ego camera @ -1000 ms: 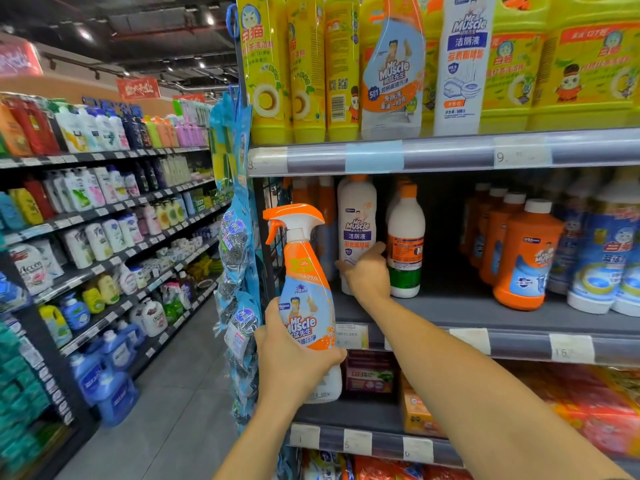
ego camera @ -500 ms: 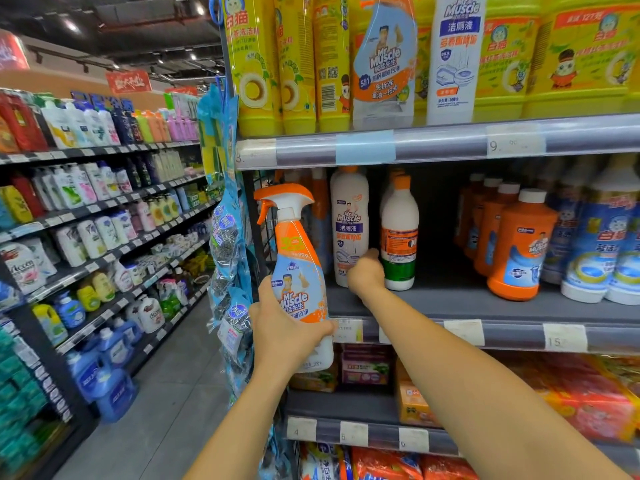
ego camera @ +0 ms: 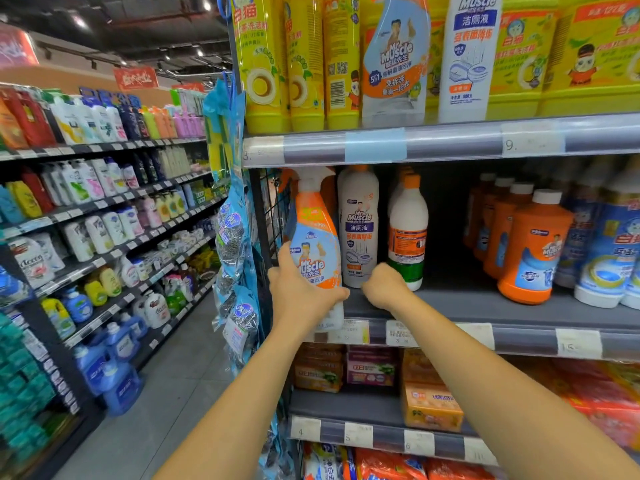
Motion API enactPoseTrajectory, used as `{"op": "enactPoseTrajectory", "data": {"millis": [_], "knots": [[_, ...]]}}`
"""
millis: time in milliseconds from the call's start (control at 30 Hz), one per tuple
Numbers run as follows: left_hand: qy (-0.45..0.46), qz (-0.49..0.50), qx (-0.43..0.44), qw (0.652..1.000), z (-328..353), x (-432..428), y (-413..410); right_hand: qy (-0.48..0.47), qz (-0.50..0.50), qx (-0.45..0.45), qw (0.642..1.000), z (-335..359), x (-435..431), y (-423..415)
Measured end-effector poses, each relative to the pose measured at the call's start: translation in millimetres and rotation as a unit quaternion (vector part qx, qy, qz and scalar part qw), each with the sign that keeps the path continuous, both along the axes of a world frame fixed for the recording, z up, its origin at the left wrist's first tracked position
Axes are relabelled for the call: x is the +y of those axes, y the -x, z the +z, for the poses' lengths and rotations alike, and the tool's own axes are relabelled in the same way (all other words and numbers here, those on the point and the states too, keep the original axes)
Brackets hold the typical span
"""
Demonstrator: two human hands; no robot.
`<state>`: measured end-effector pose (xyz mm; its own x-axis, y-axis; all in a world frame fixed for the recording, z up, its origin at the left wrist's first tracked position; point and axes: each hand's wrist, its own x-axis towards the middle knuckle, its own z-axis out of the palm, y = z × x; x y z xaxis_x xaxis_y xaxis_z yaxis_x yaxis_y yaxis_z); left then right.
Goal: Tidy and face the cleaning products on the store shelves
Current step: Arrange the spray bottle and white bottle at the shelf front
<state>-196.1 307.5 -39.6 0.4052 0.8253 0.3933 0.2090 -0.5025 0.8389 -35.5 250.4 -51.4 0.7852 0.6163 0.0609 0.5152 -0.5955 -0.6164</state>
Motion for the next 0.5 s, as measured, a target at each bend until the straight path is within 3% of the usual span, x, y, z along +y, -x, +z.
{"op": "enactPoseTrajectory", "data": {"millis": [167, 333, 500], "knots": [[0.012, 0.026, 0.05, 0.998, 15, 21, -19, 0.04, 0.099, -0.128, 0.986, -14, -56, 19], [0.017, 0.031, 0.051, 0.998, 17, 40, -38, 0.072, 0.146, -0.308, 0.937, -42, -88, 25], [0.002, 0.029, 0.028, 0.999, 4, 52, -51, 0.062, 0.136, -0.375, 0.915, -58, -88, 23]]}}
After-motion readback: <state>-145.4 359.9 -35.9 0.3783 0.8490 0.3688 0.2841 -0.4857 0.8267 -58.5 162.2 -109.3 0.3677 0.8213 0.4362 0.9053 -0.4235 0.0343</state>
